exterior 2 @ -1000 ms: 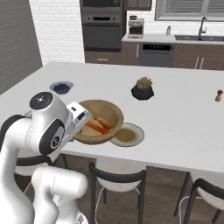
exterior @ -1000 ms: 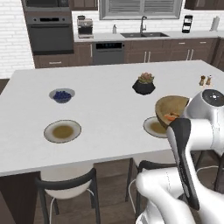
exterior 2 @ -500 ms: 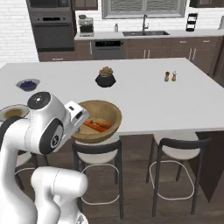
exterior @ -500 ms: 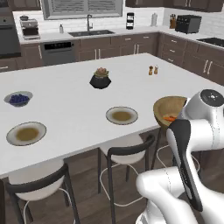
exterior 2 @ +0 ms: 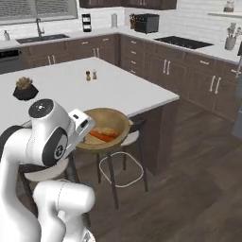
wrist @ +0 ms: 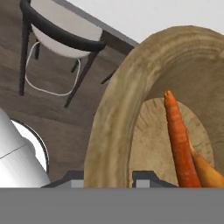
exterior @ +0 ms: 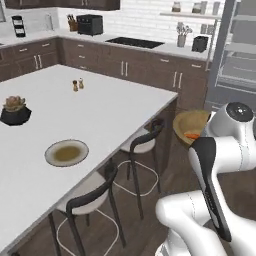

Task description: Pick the chicken drumstick and carrot from their plates and place them in the bowl. Then put the bowl in the fridge.

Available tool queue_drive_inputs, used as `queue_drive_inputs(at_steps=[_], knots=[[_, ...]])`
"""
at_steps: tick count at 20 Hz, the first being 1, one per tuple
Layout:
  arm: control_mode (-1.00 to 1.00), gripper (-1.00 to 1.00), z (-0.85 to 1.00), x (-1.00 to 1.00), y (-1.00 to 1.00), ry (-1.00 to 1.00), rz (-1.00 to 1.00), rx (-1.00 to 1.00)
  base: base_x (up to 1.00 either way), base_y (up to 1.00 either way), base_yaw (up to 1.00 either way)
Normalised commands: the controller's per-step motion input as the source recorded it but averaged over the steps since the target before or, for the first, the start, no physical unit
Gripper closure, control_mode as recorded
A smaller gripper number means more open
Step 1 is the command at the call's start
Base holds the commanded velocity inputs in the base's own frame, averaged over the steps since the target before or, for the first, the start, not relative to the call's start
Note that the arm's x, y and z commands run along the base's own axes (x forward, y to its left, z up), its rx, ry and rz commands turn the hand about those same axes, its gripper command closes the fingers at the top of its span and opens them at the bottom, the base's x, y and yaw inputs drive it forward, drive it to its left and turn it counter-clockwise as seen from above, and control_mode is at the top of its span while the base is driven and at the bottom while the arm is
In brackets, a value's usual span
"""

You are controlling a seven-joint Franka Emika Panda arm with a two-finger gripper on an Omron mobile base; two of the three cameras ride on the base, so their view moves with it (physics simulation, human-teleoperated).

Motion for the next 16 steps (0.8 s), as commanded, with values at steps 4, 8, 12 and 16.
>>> queue_drive_inputs(at_steps=[4, 8, 12, 16], knots=[[1.0, 1.0, 0.0, 0.0, 0.0, 0.0, 0.0, 0.0, 0.01, -0.09, -0.83], [1.0, 1.0, 0.0, 0.0, 0.0, 0.0, 0.0, 0.0, 0.05, -0.39, -0.77], [1.0, 1.0, 0.0, 0.0, 0.0, 0.0, 0.0, 0.0, 0.78, -0.7, -0.32], [1.0, 1.0, 0.0, 0.0, 0.0, 0.0, 0.0, 0.0, 1.0, -0.67, 0.19]])
